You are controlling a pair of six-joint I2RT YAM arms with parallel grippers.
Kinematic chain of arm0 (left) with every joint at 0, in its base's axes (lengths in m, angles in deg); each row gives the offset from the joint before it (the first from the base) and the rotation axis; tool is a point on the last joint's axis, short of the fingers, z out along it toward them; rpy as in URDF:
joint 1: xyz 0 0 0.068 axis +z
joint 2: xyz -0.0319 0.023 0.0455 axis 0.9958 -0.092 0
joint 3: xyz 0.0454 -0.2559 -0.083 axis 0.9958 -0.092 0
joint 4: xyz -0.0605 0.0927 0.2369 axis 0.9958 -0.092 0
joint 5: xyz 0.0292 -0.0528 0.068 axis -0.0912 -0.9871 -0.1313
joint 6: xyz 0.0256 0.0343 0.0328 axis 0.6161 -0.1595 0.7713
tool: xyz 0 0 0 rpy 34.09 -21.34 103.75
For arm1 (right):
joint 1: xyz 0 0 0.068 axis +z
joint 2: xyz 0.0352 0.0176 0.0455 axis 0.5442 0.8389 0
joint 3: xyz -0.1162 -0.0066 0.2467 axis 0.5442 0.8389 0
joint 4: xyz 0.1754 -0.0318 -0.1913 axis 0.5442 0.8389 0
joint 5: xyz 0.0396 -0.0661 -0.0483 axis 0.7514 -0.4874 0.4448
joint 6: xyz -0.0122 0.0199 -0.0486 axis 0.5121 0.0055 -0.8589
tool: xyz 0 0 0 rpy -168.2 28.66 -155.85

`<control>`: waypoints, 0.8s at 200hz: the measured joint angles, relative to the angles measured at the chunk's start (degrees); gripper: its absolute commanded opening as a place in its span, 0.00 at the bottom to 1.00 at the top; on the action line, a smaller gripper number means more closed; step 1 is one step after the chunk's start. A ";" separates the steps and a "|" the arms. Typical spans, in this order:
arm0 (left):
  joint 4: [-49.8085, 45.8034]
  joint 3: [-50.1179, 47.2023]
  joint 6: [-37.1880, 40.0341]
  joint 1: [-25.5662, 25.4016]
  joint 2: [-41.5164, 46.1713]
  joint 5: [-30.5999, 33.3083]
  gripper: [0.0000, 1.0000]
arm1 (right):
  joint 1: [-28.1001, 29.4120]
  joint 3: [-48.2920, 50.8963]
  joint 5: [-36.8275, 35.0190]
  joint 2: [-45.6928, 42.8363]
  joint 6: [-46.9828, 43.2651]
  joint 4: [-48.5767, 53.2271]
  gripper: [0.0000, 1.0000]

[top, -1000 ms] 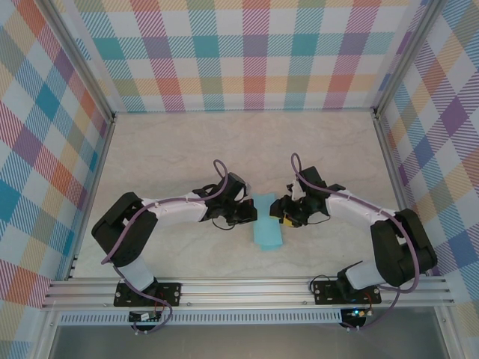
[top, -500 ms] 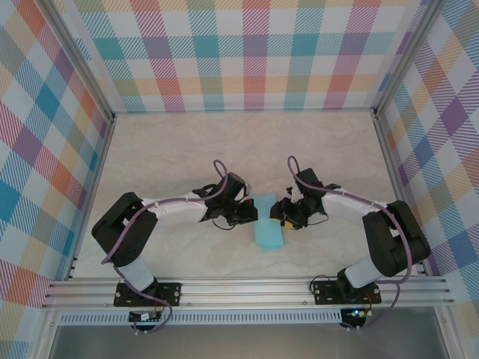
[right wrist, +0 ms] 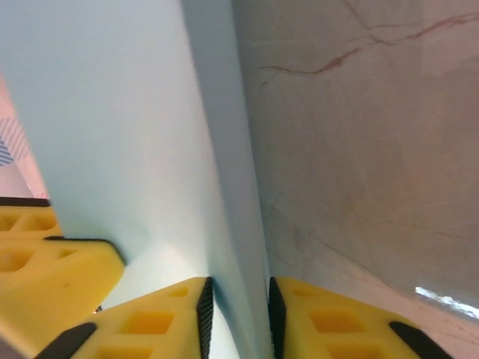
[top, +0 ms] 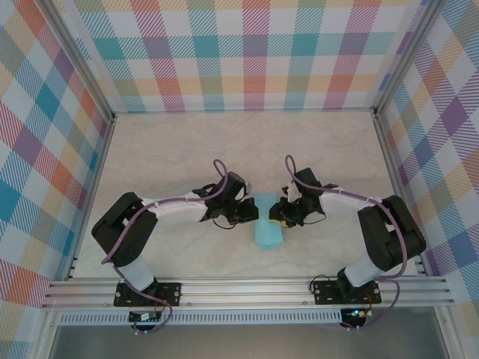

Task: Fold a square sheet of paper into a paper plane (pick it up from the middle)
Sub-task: Pick up the square sheet of paper from the center of the table, then place a square sheet of paper at the center of the table.

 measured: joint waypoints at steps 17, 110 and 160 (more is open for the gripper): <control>-0.15 0.00 -0.09 0.39 0.81 0.11 0.00 | 0.00 -0.02 0.37 -1.99 0.04 0.22 0.21; -5.70 0.00 2.10 2.21 10.60 2.47 0.02 | 0.13 -0.07 4.87 -6.38 6.10 -5.62 0.21; -9.16 0.00 3.76 3.50 11.04 3.65 0.03 | 1.51 -0.09 5.99 -3.15 9.44 -11.30 0.26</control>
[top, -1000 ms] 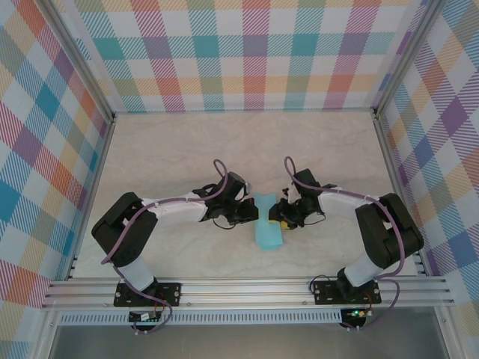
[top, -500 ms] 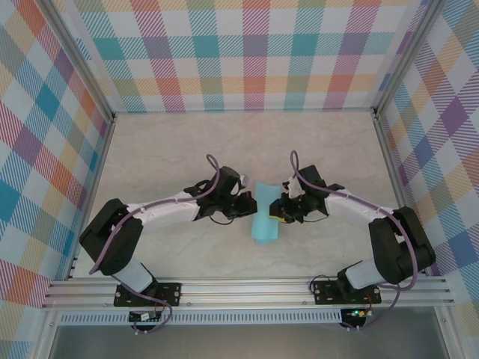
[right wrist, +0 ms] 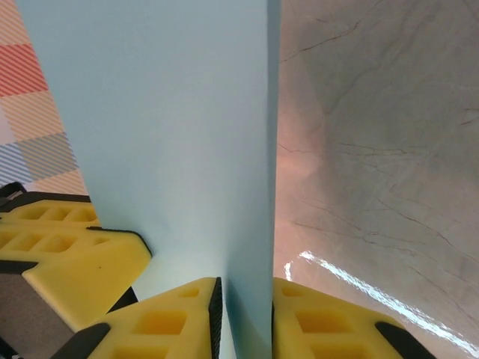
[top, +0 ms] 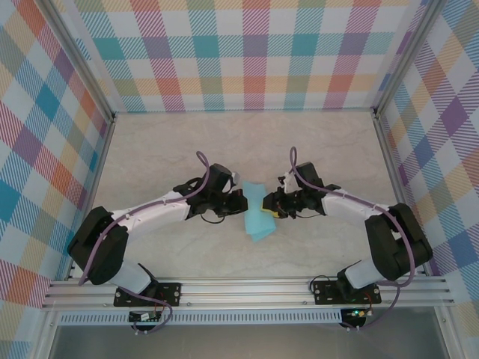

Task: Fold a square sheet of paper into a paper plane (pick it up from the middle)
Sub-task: Place a square sheet of paper at the center of the table.

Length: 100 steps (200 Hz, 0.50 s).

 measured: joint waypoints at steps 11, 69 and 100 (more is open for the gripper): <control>-0.61 0.00 0.26 0.11 -0.02 0.13 0.03 | 0.63 -0.11 -0.11 1.20 0.24 -0.39 0.27; -0.28 -0.09 1.36 0.13 -3.15 -0.31 0.03 | 2.40 1.38 -2.25 4.94 1.01 -1.42 0.34; -0.20 -0.11 1.92 0.13 -5.44 -1.44 0.02 | 2.47 3.32 -2.49 4.90 0.83 -0.70 0.48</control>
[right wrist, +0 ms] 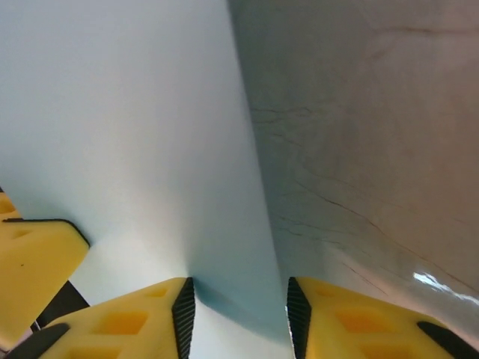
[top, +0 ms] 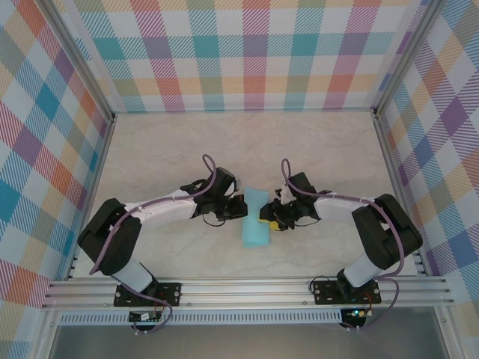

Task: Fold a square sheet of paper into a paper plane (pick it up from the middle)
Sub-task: Place a square sheet of paper at the center of the table.

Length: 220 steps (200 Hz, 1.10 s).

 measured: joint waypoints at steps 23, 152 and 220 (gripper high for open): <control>0.04 0.00 0.52 0.09 -0.85 -0.94 0.03 | 0.02 -0.11 -3.13 -2.56 -2.14 4.83 0.57; 0.11 -0.33 -2.27 0.15 -2.21 -1.66 0.04 | 24.24 3.50 -32.04 -20.70 -18.29 9.42 0.60; 0.09 -0.33 -2.82 0.15 -2.21 -1.66 0.04 | 37.90 -0.55 -47.82 -14.36 -20.37 5.90 0.64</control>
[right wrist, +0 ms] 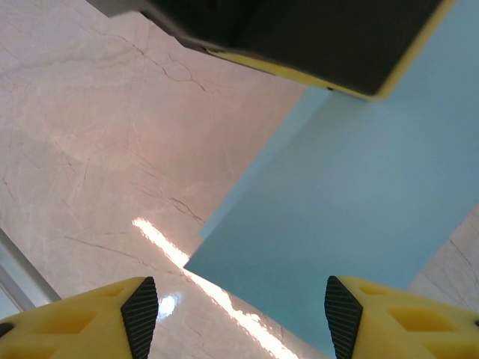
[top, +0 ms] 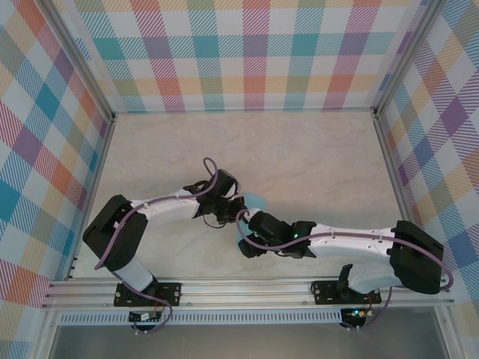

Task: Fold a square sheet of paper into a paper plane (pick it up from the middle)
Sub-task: Place a square sheet of paper at the center of the table, then fold the triangle a second time at the center of the table.

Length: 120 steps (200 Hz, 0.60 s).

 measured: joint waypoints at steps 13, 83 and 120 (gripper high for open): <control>0.00 0.00 0.00 0.00 0.00 0.00 0.05 | 1.20 -0.59 -1.42 1.33 -0.11 -0.63 0.64; -0.04 0.00 -0.20 0.46 0.00 0.22 0.05 | 4.52 -2.95 -8.66 5.79 0.61 0.02 0.47; -0.02 0.00 -0.22 0.46 0.00 0.22 0.05 | 4.74 -2.95 -11.34 4.22 1.09 1.36 0.35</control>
